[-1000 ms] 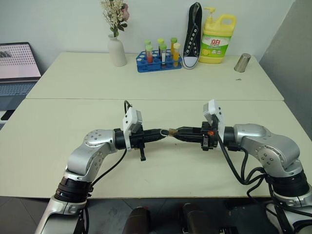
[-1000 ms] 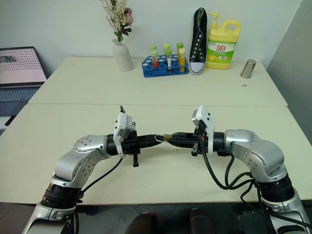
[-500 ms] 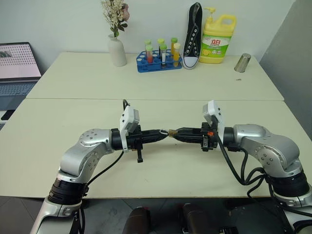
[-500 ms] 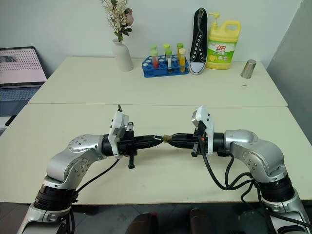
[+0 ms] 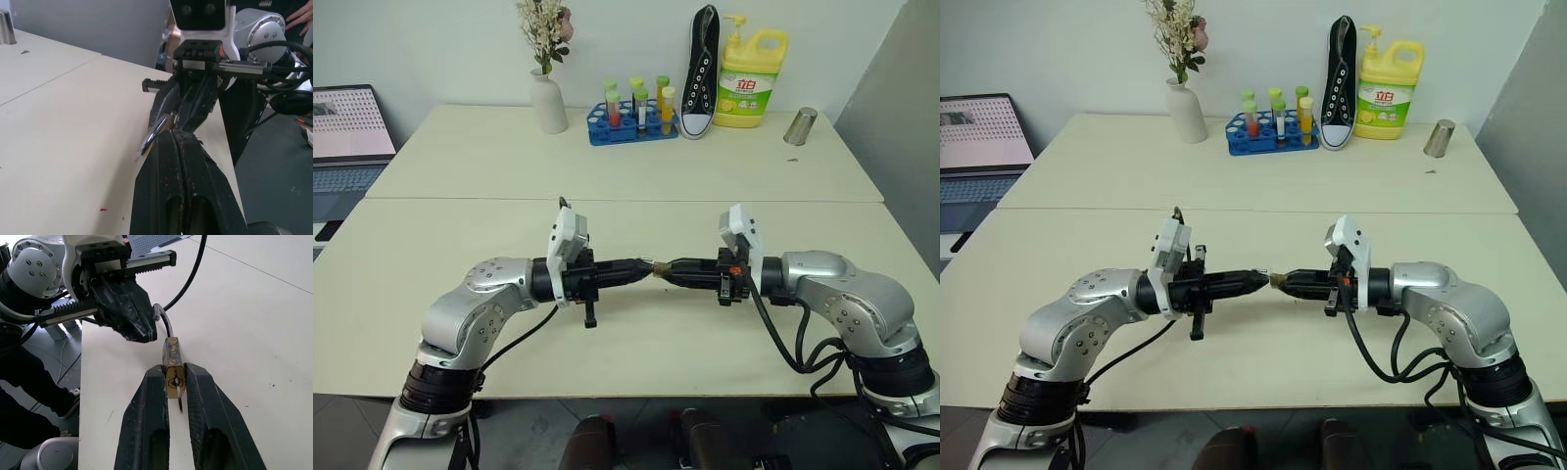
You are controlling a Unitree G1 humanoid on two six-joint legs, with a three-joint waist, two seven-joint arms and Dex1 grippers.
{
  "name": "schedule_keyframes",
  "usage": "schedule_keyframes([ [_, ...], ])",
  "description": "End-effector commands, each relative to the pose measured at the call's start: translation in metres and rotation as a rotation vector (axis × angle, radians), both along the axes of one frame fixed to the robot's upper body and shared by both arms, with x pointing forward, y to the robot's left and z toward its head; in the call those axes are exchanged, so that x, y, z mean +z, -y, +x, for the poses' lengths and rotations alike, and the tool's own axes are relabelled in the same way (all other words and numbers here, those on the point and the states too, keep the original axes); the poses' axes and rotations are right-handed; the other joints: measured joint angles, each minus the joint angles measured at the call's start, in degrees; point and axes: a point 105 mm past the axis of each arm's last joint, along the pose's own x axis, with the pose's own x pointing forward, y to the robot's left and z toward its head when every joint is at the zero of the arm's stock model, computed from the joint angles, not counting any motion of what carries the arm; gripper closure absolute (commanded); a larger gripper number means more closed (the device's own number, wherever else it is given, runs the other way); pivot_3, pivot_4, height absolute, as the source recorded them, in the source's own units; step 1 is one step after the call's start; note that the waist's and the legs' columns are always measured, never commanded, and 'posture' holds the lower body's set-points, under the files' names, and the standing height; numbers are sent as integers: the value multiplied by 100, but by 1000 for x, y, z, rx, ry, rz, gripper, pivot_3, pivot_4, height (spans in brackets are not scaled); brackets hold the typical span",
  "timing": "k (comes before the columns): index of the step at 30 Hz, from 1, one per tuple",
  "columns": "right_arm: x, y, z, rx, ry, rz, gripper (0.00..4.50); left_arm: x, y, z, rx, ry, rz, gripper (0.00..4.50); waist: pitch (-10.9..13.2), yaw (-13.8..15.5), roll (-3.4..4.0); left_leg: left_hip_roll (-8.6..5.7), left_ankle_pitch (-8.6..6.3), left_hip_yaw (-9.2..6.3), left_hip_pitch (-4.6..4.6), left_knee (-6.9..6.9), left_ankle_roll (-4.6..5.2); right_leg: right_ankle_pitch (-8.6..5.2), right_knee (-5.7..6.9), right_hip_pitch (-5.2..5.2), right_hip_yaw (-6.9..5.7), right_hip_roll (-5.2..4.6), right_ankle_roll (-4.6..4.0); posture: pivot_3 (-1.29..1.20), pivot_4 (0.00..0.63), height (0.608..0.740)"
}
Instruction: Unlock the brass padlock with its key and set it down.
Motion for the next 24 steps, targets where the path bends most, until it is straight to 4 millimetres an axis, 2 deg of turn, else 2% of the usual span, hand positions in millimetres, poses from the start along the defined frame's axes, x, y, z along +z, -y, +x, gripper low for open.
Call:
schedule_keyframes([
  [1, 7, -2, -4, 23, 29, 13, 4351, 16, 0, 1, 3, 34, -45, 4500, 0, 0, 0, 0, 0, 1, 0, 0, 0, 0, 0, 0, 1, 0, 0, 0, 150, 740],
  [13, 6, -1, -4, 23, 27, 12, 4351, 16, 0, 3, 12, 85, -7, 4500, 0, 0, 0, 0, 0, 0, 0, 0, 0, 0, 0, 0, 0, 0, 0, 0, 150, 740],
  [20, -1, 4, -7, 12, -32, 0, 4351, -15, -31, 11, 4, 563, 389, 4500, 2, 3, 3, 0, 0, 4, 3, -6, 0, -3, -2, -1, 3, 0, -7, 0, 150, 740],
  [24, -7, 5, -11, 8, -111, -3, 4351, -29, -40, 1, -93, 612, 450, 3286, 2, 5, 2, 0, 0, 7, 0, -6, 0, -4, -7, -1, 3, -5, -8, 0, 150, 740],
])
